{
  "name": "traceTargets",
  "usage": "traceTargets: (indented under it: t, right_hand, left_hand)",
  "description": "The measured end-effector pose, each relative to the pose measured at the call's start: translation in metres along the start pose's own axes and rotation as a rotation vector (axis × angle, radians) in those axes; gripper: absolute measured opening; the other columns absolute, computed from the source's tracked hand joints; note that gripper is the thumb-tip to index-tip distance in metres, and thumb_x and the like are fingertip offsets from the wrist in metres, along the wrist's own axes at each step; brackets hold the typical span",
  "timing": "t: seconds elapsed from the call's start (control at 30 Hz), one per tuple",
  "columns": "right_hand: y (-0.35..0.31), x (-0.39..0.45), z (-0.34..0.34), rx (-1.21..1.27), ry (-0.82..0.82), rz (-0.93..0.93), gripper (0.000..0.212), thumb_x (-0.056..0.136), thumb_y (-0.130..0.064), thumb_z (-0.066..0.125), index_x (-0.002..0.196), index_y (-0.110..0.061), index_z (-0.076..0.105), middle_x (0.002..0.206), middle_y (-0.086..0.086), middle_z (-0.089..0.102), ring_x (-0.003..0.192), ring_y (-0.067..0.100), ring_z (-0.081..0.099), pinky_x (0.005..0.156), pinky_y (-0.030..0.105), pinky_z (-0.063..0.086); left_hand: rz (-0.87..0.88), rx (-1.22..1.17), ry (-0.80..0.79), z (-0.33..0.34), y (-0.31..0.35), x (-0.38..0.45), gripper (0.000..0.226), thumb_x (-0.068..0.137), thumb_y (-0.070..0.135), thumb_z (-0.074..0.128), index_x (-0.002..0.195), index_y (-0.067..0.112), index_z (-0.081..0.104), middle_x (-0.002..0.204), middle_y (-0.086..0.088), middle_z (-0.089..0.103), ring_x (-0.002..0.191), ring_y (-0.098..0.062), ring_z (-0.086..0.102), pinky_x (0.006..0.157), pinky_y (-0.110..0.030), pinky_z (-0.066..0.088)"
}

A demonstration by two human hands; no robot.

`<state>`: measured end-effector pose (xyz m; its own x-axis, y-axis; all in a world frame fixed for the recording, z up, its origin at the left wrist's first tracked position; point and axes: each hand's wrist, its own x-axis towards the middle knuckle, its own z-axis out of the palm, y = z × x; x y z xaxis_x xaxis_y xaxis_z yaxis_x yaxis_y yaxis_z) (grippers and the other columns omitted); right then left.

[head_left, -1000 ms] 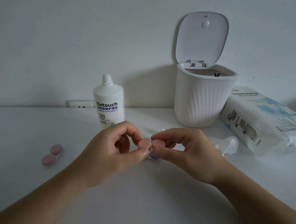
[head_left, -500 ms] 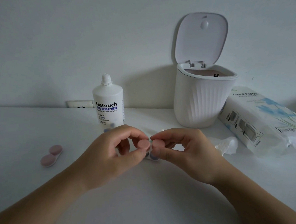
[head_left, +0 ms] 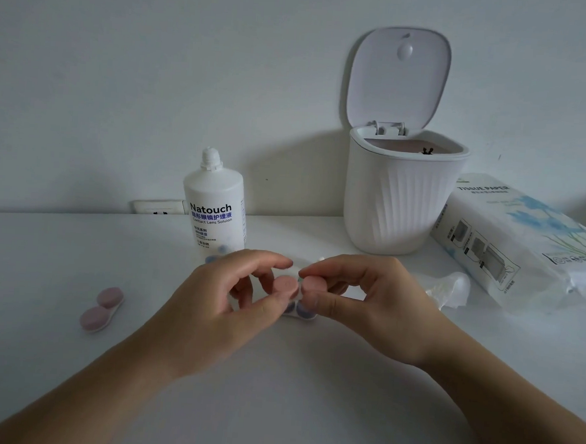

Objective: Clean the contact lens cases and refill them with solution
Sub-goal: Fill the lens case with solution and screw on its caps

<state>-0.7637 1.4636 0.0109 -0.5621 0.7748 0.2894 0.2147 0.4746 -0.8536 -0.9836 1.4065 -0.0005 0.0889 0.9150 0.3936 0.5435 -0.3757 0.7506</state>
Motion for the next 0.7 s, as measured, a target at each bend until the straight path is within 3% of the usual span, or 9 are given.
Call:
traceTargets:
  t: [0.13, 0.27, 0.4, 0.5, 0.63, 0.7]
  right_hand:
    - [0.0004, 0.0001, 0.0001, -0.01, -0.004, 0.005, 0.018, 0.082, -0.029, 0.082, 0.1, -0.027, 0.077, 0.088, -0.012, 0.078, 0.079, 0.002, 0.071, 0.075, 0.012, 0.052]
    - [0.0, 0.0002, 0.0005, 0.009, -0.005, 0.0, 0.022, 0.08, -0.036, 0.08, 0.099, -0.025, 0.078, 0.088, -0.01, 0.078, 0.08, 0.005, 0.072, 0.076, 0.015, 0.054]
    - [-0.0016, 0.0004, 0.0006, 0.011, 0.006, -0.016, 0.025, 0.077, -0.038, 0.08, 0.098, -0.025, 0.078, 0.086, -0.011, 0.078, 0.076, 0.0, 0.07, 0.072, 0.008, 0.05]
    - [-0.0023, 0.0008, 0.0003, 0.009, -0.015, -0.021, 0.019, 0.08, -0.03, 0.082, 0.098, -0.025, 0.078, 0.087, -0.011, 0.078, 0.076, -0.002, 0.069, 0.072, 0.008, 0.049]
    - [-0.0014, 0.0005, 0.0008, 0.008, -0.002, -0.008, 0.017, 0.082, -0.026, 0.081, 0.099, -0.025, 0.078, 0.086, -0.012, 0.078, 0.078, 0.001, 0.071, 0.073, 0.009, 0.05]
    - [-0.0011, 0.0001, 0.0009, 0.005, 0.006, 0.0, 0.018, 0.082, -0.025, 0.082, 0.099, -0.025, 0.078, 0.087, -0.013, 0.078, 0.078, 0.001, 0.071, 0.074, 0.01, 0.051]
  left_hand:
    - [-0.004, 0.007, 0.006, 0.0005, -0.0003, -0.0007, 0.042, 0.07, 0.06, 0.071, 0.105, 0.038, 0.063, 0.095, 0.01, 0.066, 0.069, -0.016, 0.058, 0.06, -0.018, 0.047]
    - [0.04, 0.024, 0.032, 0.0019, -0.0019, 0.0014, 0.034, 0.069, 0.058, 0.074, 0.088, 0.031, 0.064, 0.082, 0.012, 0.064, 0.064, -0.02, 0.053, 0.058, -0.027, 0.044]
    - [0.068, 0.019, -0.043, 0.0015, 0.0, 0.0013, 0.021, 0.082, 0.046, 0.065, 0.095, 0.029, 0.069, 0.093, 0.013, 0.069, 0.075, -0.012, 0.057, 0.066, -0.013, 0.044]
    - [0.083, 0.014, -0.091, 0.0015, 0.0018, -0.0002, 0.018, 0.087, 0.037, 0.062, 0.101, 0.029, 0.07, 0.098, 0.015, 0.07, 0.082, -0.009, 0.059, 0.069, -0.011, 0.045]
    - [0.054, 0.011, 0.001, 0.0026, 0.0016, -0.0006, 0.028, 0.075, 0.053, 0.07, 0.097, 0.036, 0.068, 0.09, 0.009, 0.068, 0.067, -0.018, 0.055, 0.061, -0.032, 0.049]
    - [0.046, 0.0, 0.057, 0.0026, -0.0002, 0.0003, 0.03, 0.07, 0.055, 0.074, 0.09, 0.033, 0.067, 0.084, 0.008, 0.066, 0.064, -0.022, 0.053, 0.059, -0.034, 0.047]
